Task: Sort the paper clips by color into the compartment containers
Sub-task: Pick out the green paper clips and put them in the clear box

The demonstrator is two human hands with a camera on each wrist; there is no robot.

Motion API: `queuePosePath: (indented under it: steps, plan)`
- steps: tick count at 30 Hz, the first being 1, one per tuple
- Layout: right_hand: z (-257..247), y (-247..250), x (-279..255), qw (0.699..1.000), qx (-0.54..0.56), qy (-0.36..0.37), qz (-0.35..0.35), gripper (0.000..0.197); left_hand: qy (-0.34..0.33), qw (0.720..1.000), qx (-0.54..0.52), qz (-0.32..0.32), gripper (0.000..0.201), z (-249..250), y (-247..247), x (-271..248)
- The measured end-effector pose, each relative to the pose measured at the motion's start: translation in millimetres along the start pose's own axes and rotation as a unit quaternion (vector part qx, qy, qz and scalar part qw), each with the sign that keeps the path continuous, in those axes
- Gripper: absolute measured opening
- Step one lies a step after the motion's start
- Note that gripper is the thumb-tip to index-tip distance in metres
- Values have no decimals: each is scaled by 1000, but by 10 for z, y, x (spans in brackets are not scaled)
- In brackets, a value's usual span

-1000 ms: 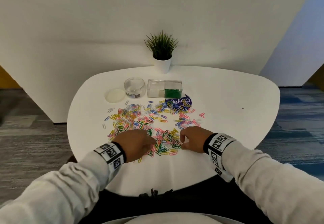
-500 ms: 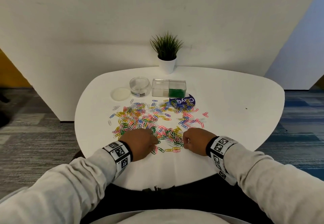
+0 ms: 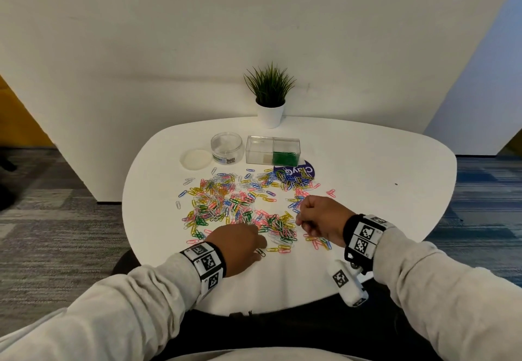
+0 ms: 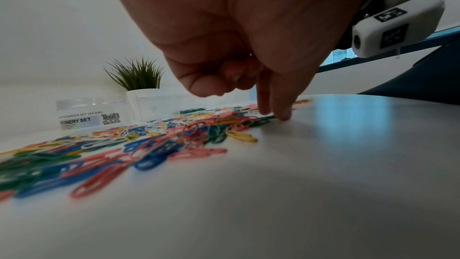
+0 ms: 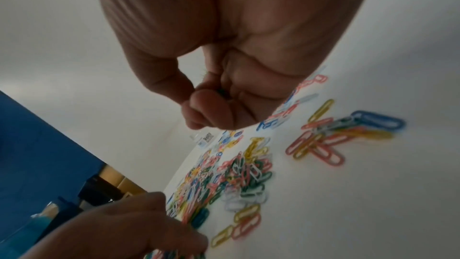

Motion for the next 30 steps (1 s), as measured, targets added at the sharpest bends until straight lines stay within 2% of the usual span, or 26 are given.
queuePosePath:
  steps: [5, 8, 11, 12, 13, 14, 15, 16, 17, 20, 23, 24, 25, 26, 27, 29, 30]
  plan:
    - [142, -119, 10, 997, -77, -19, -8, 24, -7, 1000, 9, 17, 26, 34, -37, 18]
    - [161, -199, -5, 979, -204, -3, -31, 16, -1, 1000, -12, 15, 20, 28, 25, -20]
    - [107, -257, 1, 936, -345, 56, -39, 7, 74, 983, -163, 45, 17, -216, 249, -30]
    - [100, -258, 13, 935, -348, 61, -37, 7, 119, 963, -235, 59, 19, -359, 325, -46]
    - [93, -251, 24, 939, -337, 60, -34, 8, 171, 925, -331, 68, 20, -526, 361, -76]
    - [81, -238, 33, 943, -326, 59, -29, 11, 220, 867, -441, 72, 20, -667, 352, -114]
    - [64, -229, 38, 944, -324, 62, -25, 15, 260, 797, -540, 73, 18, -770, 313, -163]
    - [42, -233, 46, 940, -334, 73, -26, 19, 288, 734, -610, 77, 15, -855, 281, -218]
    - [37, -247, 49, 932, -350, 84, -34, 23, 307, 696, -645, 78, 13, -932, 246, -263]
    - [107, -320, 46, 909, -401, 93, -68, 29, 348, 661, -662, 67, 23, -1083, 163, -407]
    - [97, -275, 53, 895, -431, 103, -57, 28, 377, 633, -673, 70, 23, -1223, 100, -559]
    - [58, -233, 61, 893, -434, 111, -41, 28, 377, 639, -668, 66, 21, -1265, 99, -583]
    - [17, -179, 68, 893, -434, 117, -23, 27, 372, 658, -652, 60, 20, -1302, 106, -588]
    - [-14, -123, 69, 892, -434, 125, -6, 26, 364, 695, -618, 51, 19, -1325, 136, -587]
    - [-28, -83, 70, 887, -443, 131, 4, 25, 348, 754, -555, 42, 19, -1345, 180, -573]
    - [-2, -79, 61, 867, -476, 147, -4, 23, 264, 902, -341, 5, 13, -1259, 284, -507]
    - [24, -97, 51, 857, -492, 152, -14, 23, 210, 950, -231, -22, 13, -1151, 279, -477]
Point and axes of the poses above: each hand's wrist, its own x-axis towards the middle knuckle, its own y-axis out of the back of the hand, z = x × y, the point moved 10 cm from there along x, towards the middle knuckle, and after that the axes turned 6 degrees about z, right-handed, at the moved point
